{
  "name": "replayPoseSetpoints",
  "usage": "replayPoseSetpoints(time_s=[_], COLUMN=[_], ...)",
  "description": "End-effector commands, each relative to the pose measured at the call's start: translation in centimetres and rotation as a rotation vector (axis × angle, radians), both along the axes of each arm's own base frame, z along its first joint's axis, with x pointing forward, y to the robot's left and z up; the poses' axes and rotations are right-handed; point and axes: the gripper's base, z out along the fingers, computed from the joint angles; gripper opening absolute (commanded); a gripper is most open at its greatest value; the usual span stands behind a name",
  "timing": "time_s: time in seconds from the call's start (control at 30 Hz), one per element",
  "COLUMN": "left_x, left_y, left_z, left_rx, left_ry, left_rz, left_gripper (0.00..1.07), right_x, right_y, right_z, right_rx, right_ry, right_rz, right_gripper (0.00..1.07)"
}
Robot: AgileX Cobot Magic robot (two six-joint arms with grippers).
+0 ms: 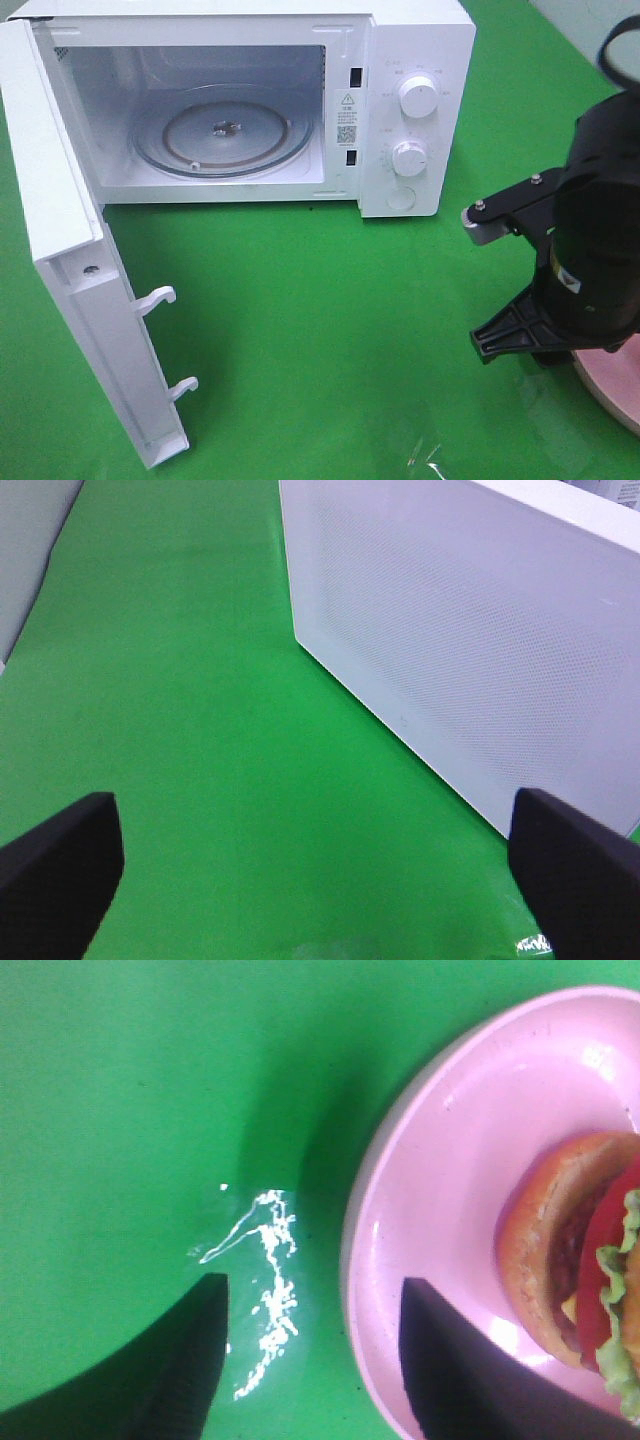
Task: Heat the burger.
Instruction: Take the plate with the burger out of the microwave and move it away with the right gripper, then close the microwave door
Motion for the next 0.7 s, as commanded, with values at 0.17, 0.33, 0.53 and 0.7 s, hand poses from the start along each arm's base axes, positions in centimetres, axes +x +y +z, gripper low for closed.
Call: replayPoseSetpoints(time_s=[0.17, 0.33, 0.53, 0.7], left_x=[-0.3, -0.3, -0.3, -0.3], left_y=[0.0, 0.0, 0.0, 0.0], left_z=[-0.1, -0.1, -0.1, -0.1], left_rx=[-0.005, -0.005, -0.005, -0.005], left_ry=[-0.02, -0.02, -0.02, -0.02], left_rz=[0.005, 0.005, 0.005, 0.005], left_gripper=[1.03, 1.03, 1.03, 1.03], right_x=[-2.2, -4.2, -6.9, -8.5], right_y=[-0.6, -1.2, -2.7, -4.1], right_z=[5.1, 7.7, 9.7, 10.5], right_rx=[0.159, 0.26, 0.285, 0.257], right_ry=[-0.074, -0.11, -0.078, -0.051], right_rz=[0.168, 0.234, 0.301, 0.314], right_gripper=[0.82, 0.89, 0.88, 0.86])
